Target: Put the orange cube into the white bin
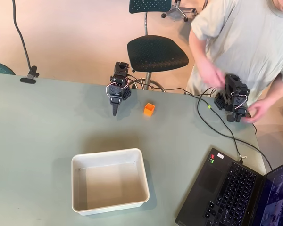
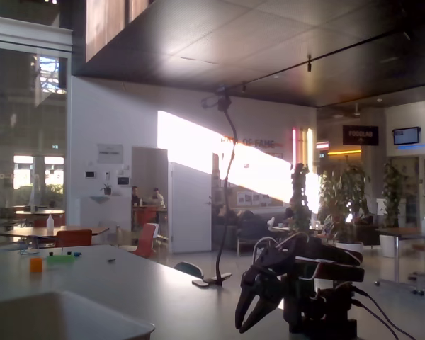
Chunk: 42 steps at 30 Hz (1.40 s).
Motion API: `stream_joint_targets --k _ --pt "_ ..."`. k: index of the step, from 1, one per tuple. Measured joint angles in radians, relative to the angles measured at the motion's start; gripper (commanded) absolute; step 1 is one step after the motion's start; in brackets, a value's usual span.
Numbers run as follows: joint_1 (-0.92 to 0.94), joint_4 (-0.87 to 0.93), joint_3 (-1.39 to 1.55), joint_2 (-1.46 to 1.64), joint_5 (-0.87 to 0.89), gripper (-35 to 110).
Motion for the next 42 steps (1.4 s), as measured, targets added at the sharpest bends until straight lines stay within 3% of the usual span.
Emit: stream_joint_targets --k 26,35,42 --pt "0.000 -0.014 -0.098 0.000 0.000 2" --pt "0.003 -0.017 -0.509 -0.008 0.003 2" --pt "0.006 0.170 -1.132 -0.396 0.003 2"
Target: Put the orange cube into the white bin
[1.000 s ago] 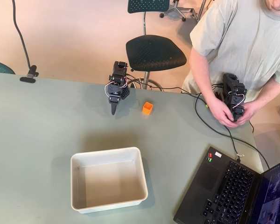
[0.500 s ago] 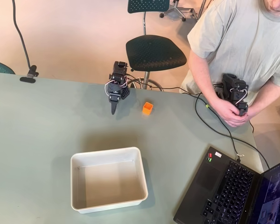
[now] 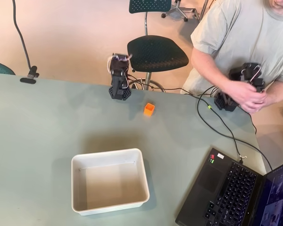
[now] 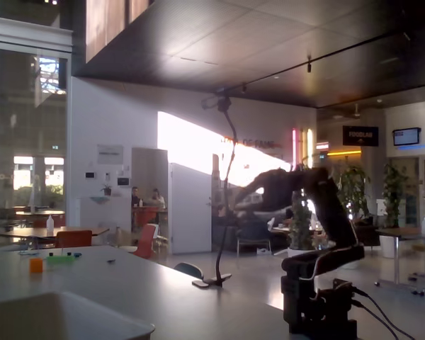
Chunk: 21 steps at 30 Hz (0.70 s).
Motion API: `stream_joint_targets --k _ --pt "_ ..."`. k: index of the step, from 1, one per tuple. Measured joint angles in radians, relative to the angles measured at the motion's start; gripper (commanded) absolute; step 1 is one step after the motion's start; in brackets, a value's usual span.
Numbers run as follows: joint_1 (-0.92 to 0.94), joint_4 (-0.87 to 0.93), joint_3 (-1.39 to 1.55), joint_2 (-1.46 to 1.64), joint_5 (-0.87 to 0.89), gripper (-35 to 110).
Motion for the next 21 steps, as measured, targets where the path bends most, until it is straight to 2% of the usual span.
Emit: stream_joint_targets --k 5,8,11,21 --pt "-0.063 0.308 -0.522 -0.413 0.000 2" --pt "-0.158 0.474 -0.710 -0.661 -0.002 2" --pt "-0.253 0.503 -0.742 -0.856 0.000 2" --pt "-0.569 0.511 -0.759 -1.091 -0.003 2"
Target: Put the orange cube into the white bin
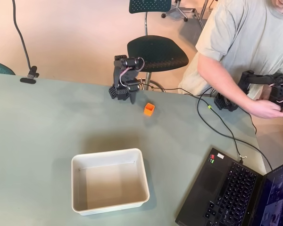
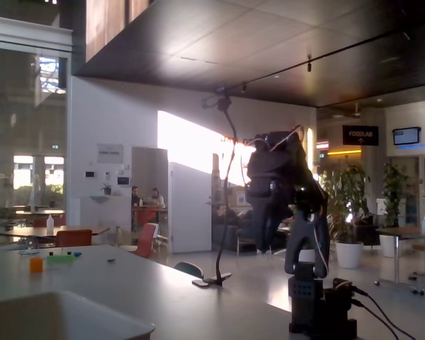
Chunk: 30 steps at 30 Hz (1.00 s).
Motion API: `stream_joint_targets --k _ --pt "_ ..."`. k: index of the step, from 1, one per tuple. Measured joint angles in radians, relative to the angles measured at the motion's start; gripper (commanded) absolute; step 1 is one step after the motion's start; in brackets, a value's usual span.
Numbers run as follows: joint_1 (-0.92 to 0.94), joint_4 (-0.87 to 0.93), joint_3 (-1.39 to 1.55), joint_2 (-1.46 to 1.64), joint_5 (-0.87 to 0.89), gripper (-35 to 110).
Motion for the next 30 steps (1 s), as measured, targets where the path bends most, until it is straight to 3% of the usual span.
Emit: stream_joint_targets --k 8,22,30 --pt "-0.253 0.000 0.000 -0.061 0.000 10" --pt "-0.460 0.002 0.075 -0.067 0.000 78" --pt "-0.468 0.002 0.268 -0.067 0.005 100"
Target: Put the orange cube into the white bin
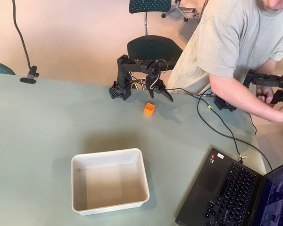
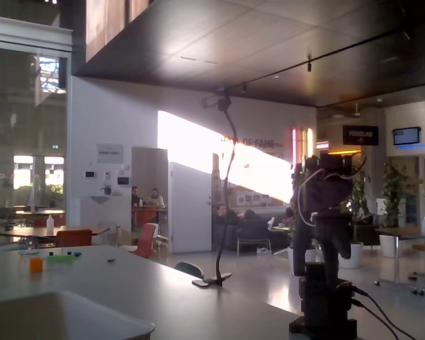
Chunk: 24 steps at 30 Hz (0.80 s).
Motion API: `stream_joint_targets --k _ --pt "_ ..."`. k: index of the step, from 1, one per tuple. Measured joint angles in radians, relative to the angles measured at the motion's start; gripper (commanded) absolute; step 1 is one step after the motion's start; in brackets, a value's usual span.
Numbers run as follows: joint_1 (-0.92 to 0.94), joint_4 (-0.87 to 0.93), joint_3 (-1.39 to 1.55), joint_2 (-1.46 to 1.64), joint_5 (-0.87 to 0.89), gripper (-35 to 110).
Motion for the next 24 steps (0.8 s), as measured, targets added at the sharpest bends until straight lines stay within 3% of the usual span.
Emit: stream_joint_targets --k 24 --pt "-0.043 -0.003 0.350 0.000 -0.005 100"
